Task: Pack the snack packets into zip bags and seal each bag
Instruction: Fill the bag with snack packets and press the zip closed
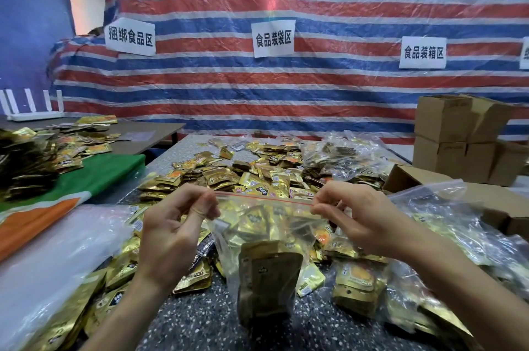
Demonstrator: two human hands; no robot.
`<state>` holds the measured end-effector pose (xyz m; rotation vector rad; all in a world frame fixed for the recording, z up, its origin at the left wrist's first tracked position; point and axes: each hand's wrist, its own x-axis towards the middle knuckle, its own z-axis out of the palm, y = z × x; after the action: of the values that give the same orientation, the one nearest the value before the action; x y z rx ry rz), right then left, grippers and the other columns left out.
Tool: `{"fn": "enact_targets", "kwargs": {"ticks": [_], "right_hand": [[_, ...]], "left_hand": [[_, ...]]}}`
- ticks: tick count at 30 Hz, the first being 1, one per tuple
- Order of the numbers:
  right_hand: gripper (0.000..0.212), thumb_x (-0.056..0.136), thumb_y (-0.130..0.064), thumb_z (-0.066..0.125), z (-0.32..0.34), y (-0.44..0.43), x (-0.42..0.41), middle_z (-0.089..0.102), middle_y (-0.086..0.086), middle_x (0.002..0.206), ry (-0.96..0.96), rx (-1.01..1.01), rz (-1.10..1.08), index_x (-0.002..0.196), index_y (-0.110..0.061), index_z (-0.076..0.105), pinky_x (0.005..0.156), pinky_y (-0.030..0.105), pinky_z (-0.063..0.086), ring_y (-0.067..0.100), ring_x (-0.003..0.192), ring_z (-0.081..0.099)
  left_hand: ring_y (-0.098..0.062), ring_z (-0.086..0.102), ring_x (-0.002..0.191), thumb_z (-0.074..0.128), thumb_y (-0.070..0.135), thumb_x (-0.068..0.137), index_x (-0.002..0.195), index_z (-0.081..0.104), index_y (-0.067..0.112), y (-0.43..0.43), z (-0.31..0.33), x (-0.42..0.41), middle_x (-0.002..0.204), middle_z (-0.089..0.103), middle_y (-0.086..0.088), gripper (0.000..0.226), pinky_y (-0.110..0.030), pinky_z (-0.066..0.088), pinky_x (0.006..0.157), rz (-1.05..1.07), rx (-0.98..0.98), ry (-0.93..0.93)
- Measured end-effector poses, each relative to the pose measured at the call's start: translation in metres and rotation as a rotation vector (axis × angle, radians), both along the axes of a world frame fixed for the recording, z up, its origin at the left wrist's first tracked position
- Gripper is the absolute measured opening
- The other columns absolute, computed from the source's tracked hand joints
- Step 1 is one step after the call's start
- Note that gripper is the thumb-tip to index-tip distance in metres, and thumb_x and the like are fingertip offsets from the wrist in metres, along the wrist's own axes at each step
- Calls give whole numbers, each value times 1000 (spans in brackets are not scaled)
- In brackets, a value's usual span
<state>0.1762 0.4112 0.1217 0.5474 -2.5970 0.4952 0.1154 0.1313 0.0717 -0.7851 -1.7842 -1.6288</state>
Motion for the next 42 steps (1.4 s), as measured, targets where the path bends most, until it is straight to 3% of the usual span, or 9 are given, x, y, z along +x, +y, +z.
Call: {"fn": "enact_targets", "kwargs": {"ticks": [6,11,20,25,28,30,34,38,42], "right_hand": [[43,90,-61,46,-5,6,4,65,-13,81,79,-48,5,90,-23,66,65,42,54,6,73,61],[45,90,-59,50,-8,9,3,65,-8,74,200,-59,9,85,-18,67,57,42,53,9,65,61],[51,94,-63,48,-12,18,3,59,-13,73,288,-32,66,78,-18,66,51,37,52,6,60,56],[51,97,-58,47,-4,24,6,58,-10,71,343,44,77,78,-14,67,49,37,50,9,58,55],[42,93,-54,56,-4,24,9,63,-7,72,341,-156,61,81,-16,66,56,33,54,10,63,61],[31,91,-49,62,-16,14,12,67,-3,76,271,-458,8,83,-19,64,67,29,58,11,72,66],[39,85,-43,68,-61,0,19,72,-4,105,-98,-903,-26,107,-11,59,94,43,57,11,100,70],[68,70,-34,90,-100,-1,22,67,-10,124,-498,-743,-14,127,-36,55,101,37,54,8,115,65],[46,83,-39,75,-114,-10,17,68,-14,122,-517,-599,-54,127,-33,61,106,41,49,3,117,61]], "left_hand": [[-18,65,74,59,21,93,84,69,19,-2,-5,-4,76,68,-1,13,-39,53,68,-4,-9,-2],[-20,66,74,58,36,90,85,70,21,-1,-4,-3,76,69,-1,20,-42,53,67,-4,2,0],[-20,67,75,57,39,89,86,69,19,1,-4,-1,76,69,0,23,-44,54,69,-1,-20,11],[-14,65,73,59,31,92,87,69,22,6,0,-1,76,69,3,15,-32,54,67,-13,-27,21],[-15,62,70,57,22,96,86,67,18,13,1,-3,77,67,2,15,-24,51,64,-43,-4,19],[-19,61,68,56,20,100,85,66,18,22,-3,-4,76,66,-1,18,-26,51,62,-91,20,-4],[-19,66,75,52,27,95,87,67,25,34,-21,-5,82,69,-3,18,-25,56,68,-114,80,-147],[-24,70,79,50,30,97,90,66,24,33,-25,-7,86,71,-4,18,-36,61,68,-136,120,-205],[-25,71,69,52,28,96,88,67,22,43,-17,-1,83,68,-8,18,-26,60,60,-178,126,-178]]}}
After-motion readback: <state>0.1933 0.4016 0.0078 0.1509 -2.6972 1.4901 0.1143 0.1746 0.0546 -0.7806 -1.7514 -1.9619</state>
